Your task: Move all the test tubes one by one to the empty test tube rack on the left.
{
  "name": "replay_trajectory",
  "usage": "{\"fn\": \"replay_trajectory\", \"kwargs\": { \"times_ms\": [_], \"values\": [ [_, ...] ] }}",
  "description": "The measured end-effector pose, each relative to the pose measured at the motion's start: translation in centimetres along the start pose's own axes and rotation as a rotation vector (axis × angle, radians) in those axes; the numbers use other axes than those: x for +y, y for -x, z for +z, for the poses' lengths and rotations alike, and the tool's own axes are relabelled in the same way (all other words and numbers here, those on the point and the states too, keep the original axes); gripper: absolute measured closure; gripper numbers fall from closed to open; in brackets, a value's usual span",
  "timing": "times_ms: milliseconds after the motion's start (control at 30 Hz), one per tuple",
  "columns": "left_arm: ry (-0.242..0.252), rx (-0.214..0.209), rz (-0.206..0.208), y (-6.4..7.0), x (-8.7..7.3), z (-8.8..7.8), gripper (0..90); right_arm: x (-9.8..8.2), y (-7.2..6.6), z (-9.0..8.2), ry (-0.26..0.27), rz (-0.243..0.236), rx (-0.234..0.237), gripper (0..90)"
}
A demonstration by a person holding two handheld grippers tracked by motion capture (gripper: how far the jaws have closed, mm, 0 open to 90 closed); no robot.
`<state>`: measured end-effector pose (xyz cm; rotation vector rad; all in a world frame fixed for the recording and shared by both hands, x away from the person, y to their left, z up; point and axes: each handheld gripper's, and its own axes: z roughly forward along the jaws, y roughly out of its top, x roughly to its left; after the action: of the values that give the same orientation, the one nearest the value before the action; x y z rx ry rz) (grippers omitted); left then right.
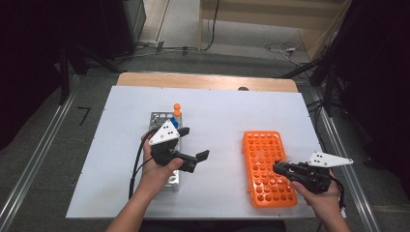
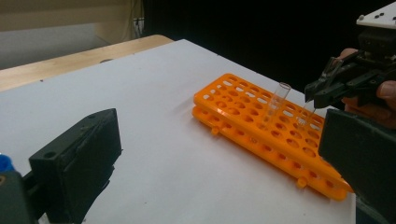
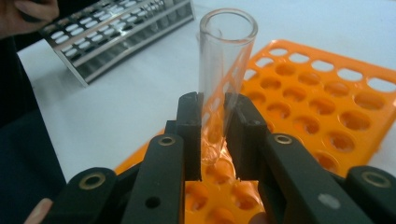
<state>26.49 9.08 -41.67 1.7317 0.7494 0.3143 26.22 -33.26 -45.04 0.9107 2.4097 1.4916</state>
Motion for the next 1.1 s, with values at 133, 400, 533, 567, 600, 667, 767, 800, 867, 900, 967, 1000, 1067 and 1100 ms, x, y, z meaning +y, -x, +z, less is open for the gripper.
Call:
{"fn": "replay_trajectory", "kwargs": {
  "times_ms": [133, 400, 533, 567, 600, 667, 767, 800, 867, 900, 967, 1000, 1067, 1100],
  "values": [
    [-0.002, -0.023, -0.002, 0.5, 0.0, 0.5, 0.0, 0.7, -0.9, 0.3, 0.014, -0.006, 0.017, 73.6],
    [-0.018, -0.074, 0.007, 2.0, 0.0, 1.9, 0.2, 1.7, -2.8, 2.0, 0.0, -0.021, 0.059, 73.6],
    [-0.036, -0.082, 0.023, 3.1, 0.0, 2.8, 3.2, 2.1, -3.9, 3.1, -0.016, -0.036, 0.082, 73.6],
    [-0.038, -0.083, 0.024, 3.4, -0.1, 3.0, 5.4, 2.2, -4.2, 3.4, -0.02, -0.041, 0.087, 73.6],
    [-0.04, -0.088, 0.029, 3.6, -0.1, 3.2, 6.4, 2.3, -4.4, 3.7, -0.026, -0.043, 0.092, 73.7],
    [-0.044, -0.078, 0.033, 4.1, -0.1, 3.6, 10.0, 2.4, -4.8, 4.2, -0.028, -0.047, 0.1, 73.6],
    [-0.046, -0.096, 0.034, 4.7, 0.0, 4.0, 16.3, 2.6, -5.4, 4.8, -0.04, -0.047, 0.109, 73.6],
    [-0.045, -0.107, 0.037, 4.9, 0.0, 4.1, 18.6, 2.6, -5.6, 5.0, -0.042, -0.046, 0.113, 73.7],
    [-0.044, -0.135, 0.041, 5.3, 0.0, 4.3, 23.8, 2.7, -5.9, 5.4, -0.048, -0.046, 0.12, 73.6],
    [-0.045, -0.146, 0.043, 5.6, 0.0, 4.4, 27.7, 2.7, -6.1, 5.5, -0.051, -0.047, 0.121, 73.7],
    [-0.045, -0.172, 0.049, 5.9, 0.0, 4.7, 33.9, 2.8, -6.5, 5.8, -0.056, -0.053, 0.127, 73.7],
    [-0.045, -0.186, 0.051, 6.1, -0.1, 4.8, 37.1, 2.8, -6.7, 5.9, -0.057, -0.056, 0.13, 73.7],
    [-0.057, -0.211, 0.064, 6.4, -0.1, 5.1, 42.8, 2.9, -7.0, 6.1, -0.06, -0.059, 0.134, 73.7],
    [-0.06, -0.225, 0.069, 6.6, -0.2, 5.2, 45.2, 2.9, -7.1, 6.2, -0.06, -0.062, 0.135, 73.7]
  ]
}}
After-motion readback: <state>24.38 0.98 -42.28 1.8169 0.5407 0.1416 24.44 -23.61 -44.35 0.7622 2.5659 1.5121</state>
